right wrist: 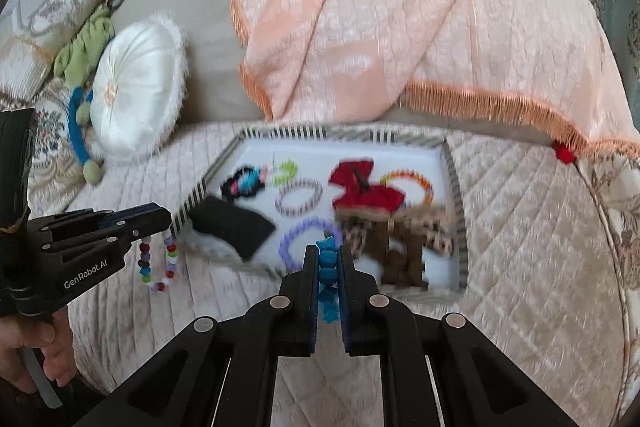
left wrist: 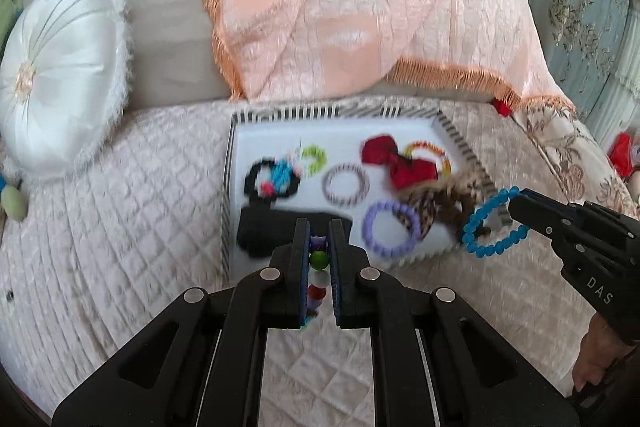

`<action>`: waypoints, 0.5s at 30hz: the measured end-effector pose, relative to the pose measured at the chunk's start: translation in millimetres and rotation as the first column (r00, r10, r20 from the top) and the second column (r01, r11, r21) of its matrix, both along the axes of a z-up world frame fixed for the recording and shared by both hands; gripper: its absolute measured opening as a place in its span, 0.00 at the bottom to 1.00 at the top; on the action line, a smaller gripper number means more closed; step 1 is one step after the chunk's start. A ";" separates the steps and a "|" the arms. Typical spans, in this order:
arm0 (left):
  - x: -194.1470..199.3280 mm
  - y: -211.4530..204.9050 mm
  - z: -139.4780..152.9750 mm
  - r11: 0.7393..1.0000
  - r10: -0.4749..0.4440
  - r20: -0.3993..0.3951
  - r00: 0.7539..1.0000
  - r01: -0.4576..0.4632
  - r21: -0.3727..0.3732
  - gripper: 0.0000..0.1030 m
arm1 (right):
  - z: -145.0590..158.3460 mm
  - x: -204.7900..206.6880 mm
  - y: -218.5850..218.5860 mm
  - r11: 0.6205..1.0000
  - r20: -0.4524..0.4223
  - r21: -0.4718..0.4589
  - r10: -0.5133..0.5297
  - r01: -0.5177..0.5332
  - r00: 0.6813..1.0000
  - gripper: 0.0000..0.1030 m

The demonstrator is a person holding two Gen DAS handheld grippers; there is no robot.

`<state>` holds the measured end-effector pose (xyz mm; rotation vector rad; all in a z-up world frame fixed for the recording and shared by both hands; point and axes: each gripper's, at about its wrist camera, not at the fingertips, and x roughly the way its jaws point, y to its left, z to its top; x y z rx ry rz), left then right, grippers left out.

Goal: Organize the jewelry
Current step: 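Carry both bracelets into tray and open both grippers to release them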

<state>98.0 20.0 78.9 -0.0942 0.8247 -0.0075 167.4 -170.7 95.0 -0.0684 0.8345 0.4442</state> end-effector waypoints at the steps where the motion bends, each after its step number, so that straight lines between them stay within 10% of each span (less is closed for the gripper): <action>1: 5.1 0.1 3.0 1.000 0.001 0.003 1.000 -0.001 -0.002 0.08 | 2.7 4.8 0.7 1.000 0.004 0.005 -0.003 0.003 1.000 0.08; 15: 105.2 0.2 -20.3 0.993 0.034 -0.032 0.999 -0.037 -0.109 0.07 | -44.4 96.5 27.0 0.996 -0.121 0.080 -0.018 0.028 0.992 0.08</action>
